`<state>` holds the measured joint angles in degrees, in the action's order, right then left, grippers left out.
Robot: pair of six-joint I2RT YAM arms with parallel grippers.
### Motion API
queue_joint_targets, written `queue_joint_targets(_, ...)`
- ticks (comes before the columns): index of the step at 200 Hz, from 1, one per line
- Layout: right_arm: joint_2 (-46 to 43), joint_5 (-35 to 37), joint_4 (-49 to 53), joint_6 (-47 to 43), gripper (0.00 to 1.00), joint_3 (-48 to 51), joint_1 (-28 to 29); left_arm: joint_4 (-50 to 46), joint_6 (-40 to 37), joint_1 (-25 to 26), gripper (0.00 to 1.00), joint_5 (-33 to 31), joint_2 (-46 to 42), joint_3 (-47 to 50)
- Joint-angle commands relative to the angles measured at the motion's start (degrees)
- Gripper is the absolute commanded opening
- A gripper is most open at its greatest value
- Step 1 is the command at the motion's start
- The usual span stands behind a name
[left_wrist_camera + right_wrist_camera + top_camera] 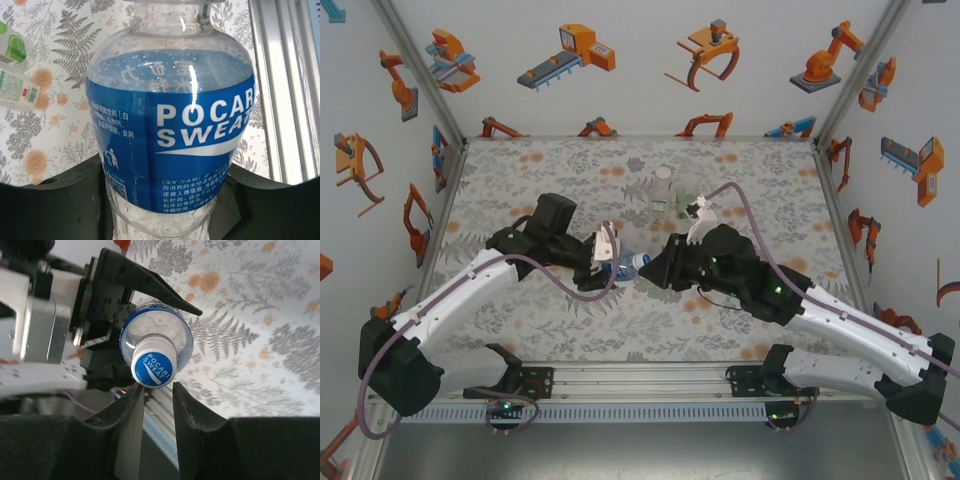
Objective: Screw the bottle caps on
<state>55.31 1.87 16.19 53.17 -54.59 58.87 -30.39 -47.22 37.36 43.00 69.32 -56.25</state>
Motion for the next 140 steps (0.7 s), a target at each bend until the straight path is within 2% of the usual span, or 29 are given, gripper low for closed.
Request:
queue_joint_targets(1,0.32,6.08,-2.71,13.18,0.00,-1.40,-0.30,0.94,-0.20,0.47,0.00,3.69,-1.56,0.09)
queue_joint_targets(34,0.03,6.22,3.93,3.49,0.00,-6.34,-0.25,1.23,-0.06,0.49,0.00,3.57,-1.85,0.17)
queue_joint_targets(58,-1.45,4.82,3.53,-7.12,0.18,-6.84,-0.25,1.22,0.02,0.36,0.00,3.95,-1.82,0.18)
queue_joint_targets(78,-2.88,4.72,3.32,-16.08,0.27,-6.77,-0.27,0.99,-0.31,0.42,0.00,5.16,-1.68,0.09)
queue_joint_targets(96,-3.94,2.61,2.25,-26.24,0.29,-6.46,-0.29,0.23,-1.18,0.43,0.00,7.61,-1.62,-0.08)
queue_joint_targets(114,-4.26,-2.92,1.68,-37.92,0.31,-6.86,-0.31,-1.12,-2.16,0.26,0.00,11.02,-1.13,-0.49)
queue_joint_targets(140,-4.38,-9.17,0.25,-47.86,0.35,-8.87,-0.31,-2.61,-1.16,0.29,0.00,20.31,0.03,-2.72)
